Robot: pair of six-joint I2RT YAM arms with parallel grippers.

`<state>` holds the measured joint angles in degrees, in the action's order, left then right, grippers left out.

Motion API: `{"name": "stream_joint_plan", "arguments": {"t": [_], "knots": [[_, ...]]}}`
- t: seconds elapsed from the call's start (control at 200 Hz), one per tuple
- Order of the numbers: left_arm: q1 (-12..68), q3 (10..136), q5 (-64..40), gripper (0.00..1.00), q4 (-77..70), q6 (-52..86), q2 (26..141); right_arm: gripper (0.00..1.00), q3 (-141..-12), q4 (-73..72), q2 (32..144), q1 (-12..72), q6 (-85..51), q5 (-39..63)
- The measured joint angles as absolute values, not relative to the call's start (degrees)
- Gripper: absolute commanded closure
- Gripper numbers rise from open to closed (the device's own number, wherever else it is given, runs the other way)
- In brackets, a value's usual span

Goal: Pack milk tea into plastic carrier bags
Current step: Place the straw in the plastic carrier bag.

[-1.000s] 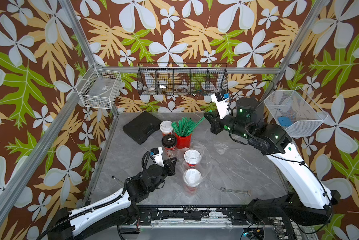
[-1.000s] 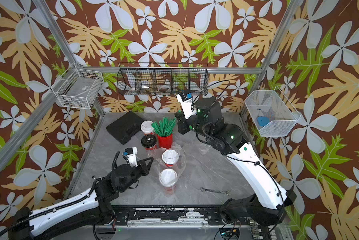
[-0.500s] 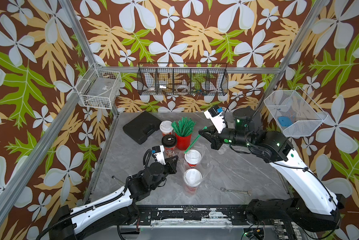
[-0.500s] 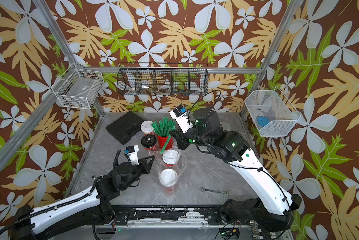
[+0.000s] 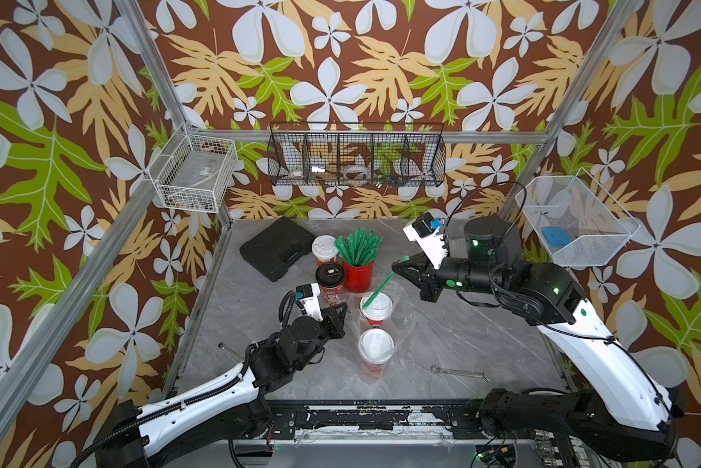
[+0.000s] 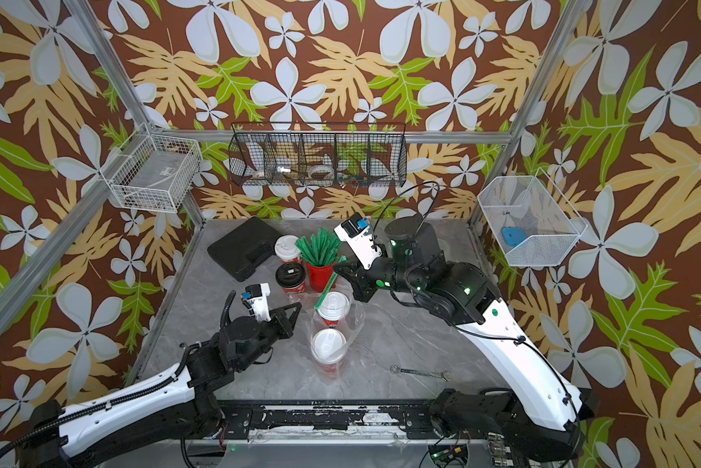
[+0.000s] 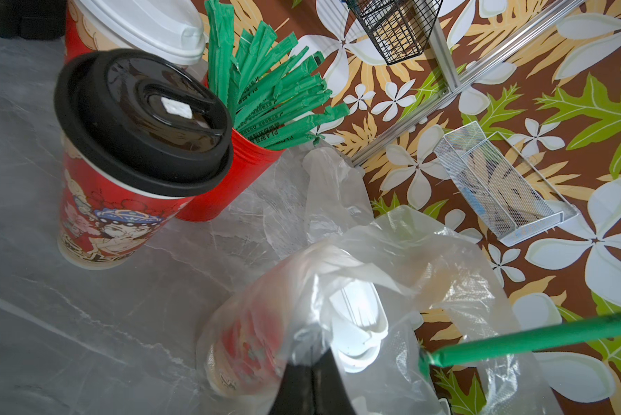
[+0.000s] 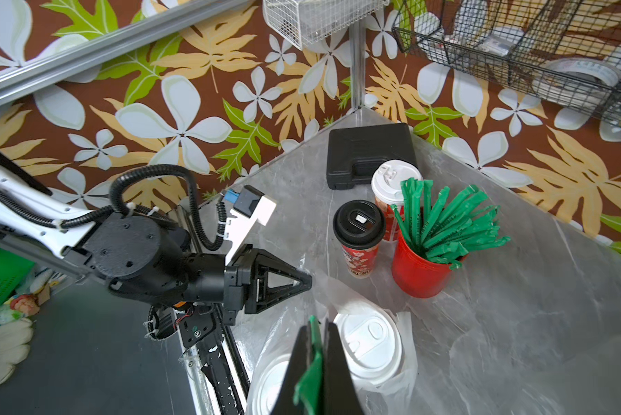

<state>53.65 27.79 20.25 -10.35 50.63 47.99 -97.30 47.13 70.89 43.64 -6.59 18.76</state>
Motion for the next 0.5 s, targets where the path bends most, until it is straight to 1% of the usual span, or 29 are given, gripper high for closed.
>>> {"name": "stream_joint_plan", "arguments": {"t": [0.24,0.501], "knots": [[53.65,28.42,20.45,1.0,-10.09,50.63,48.21,1.0,-92.99,45.8,70.81,43.64,-5.72,20.49],[53.65,28.67,20.23,1.0,-10.04,50.61,49.01,1.0,-92.12,43.24,74.59,43.64,-5.34,17.76]]}}
